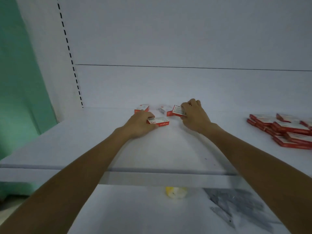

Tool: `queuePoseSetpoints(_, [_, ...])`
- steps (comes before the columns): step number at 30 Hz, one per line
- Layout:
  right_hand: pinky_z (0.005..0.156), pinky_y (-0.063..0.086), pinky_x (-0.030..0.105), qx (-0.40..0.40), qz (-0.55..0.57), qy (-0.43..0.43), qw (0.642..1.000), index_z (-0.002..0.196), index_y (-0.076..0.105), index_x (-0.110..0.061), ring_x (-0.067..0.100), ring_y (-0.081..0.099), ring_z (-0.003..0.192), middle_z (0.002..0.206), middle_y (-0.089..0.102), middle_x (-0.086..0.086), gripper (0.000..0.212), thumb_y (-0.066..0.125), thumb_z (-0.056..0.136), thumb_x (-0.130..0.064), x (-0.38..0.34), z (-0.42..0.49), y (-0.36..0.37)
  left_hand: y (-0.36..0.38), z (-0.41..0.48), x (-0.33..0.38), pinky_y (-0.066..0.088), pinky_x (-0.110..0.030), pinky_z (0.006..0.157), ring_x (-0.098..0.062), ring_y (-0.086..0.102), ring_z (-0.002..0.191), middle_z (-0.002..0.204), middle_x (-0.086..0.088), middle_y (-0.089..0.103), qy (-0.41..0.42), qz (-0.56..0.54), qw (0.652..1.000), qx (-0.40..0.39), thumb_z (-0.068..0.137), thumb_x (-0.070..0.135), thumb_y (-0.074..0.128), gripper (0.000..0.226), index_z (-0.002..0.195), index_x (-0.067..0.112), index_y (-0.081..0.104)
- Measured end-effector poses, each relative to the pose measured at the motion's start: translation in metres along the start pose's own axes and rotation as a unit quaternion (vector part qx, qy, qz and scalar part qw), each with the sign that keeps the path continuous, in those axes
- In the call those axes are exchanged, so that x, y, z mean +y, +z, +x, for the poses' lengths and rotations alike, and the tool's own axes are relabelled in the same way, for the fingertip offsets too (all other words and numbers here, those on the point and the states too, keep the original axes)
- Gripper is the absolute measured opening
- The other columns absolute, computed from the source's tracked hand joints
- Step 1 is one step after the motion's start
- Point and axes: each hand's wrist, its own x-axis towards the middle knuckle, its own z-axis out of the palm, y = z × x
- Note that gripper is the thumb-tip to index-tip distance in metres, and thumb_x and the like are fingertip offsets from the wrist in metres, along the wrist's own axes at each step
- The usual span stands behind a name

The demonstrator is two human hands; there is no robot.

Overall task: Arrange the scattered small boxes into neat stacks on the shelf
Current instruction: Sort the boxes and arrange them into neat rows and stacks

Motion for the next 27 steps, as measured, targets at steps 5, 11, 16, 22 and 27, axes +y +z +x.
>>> queuePoseSetpoints(5, [0.085,0.041,0.036,0.032,-0.029,0.074,0.996,0.116,0.051,-0.004,0.029,0.036,0.115,0.12,0.046,0.014,0.03,0.052,0.087,-0.012,0.057,-0.029,-0.044,0.014,0.023,0.057,0.036,-0.023,0.083,-0.022,0.052,0.108,0.122,-0.007,0.056,0.086,-0.023,0.996,0.006,0.086,0.027,0.062,0.039,0.123,0.013,0.056])
queuePoseSetpoints(11, [0.09,0.037,0.037,0.062,-0.046,0.158,0.984,0.126,0.049,-0.005,0.033,0.035,0.117,0.12,0.046,0.018,0.039,0.048,0.087,-0.008,0.14,-0.077,-0.096,0.047,0.052,0.152,0.039,-0.026,0.086,-0.025,0.053,0.108,0.119,-0.011,0.052,0.147,-0.05,0.988,-0.017,0.087,0.022,0.061,0.037,0.123,0.014,0.055])
queuePoseSetpoints(16, [0.091,0.029,0.032,0.076,-0.05,0.201,0.975,0.123,0.051,-0.006,0.033,0.041,0.111,0.115,0.052,0.017,0.037,0.047,0.086,-0.006,0.212,-0.114,-0.126,0.08,0.067,0.227,0.04,-0.025,0.082,-0.023,0.054,0.105,0.116,-0.011,0.054,0.198,-0.077,0.977,-0.032,0.084,0.022,0.064,0.035,0.117,0.013,0.057])
queuePoseSetpoints(22, [0.093,0.034,0.036,0.074,-0.05,0.22,0.971,0.126,0.05,-0.007,0.032,0.039,0.113,0.118,0.048,0.018,0.037,0.048,0.088,-0.007,0.295,-0.152,-0.156,0.124,0.081,0.316,0.039,-0.025,0.081,-0.021,0.054,0.106,0.117,-0.009,0.053,0.199,-0.101,0.974,-0.031,0.085,0.022,0.064,0.036,0.119,0.012,0.055])
queuePoseSetpoints(27, [0.093,0.036,0.035,0.062,-0.033,0.206,0.976,0.125,0.052,-0.011,0.033,0.043,0.112,0.118,0.052,0.018,0.037,0.054,0.088,-0.013,0.358,-0.155,-0.173,0.15,0.093,0.369,0.037,-0.023,0.079,-0.022,0.053,0.106,0.119,-0.01,0.052,0.183,-0.082,0.98,-0.002,0.087,0.025,0.06,0.039,0.123,0.013,0.053])
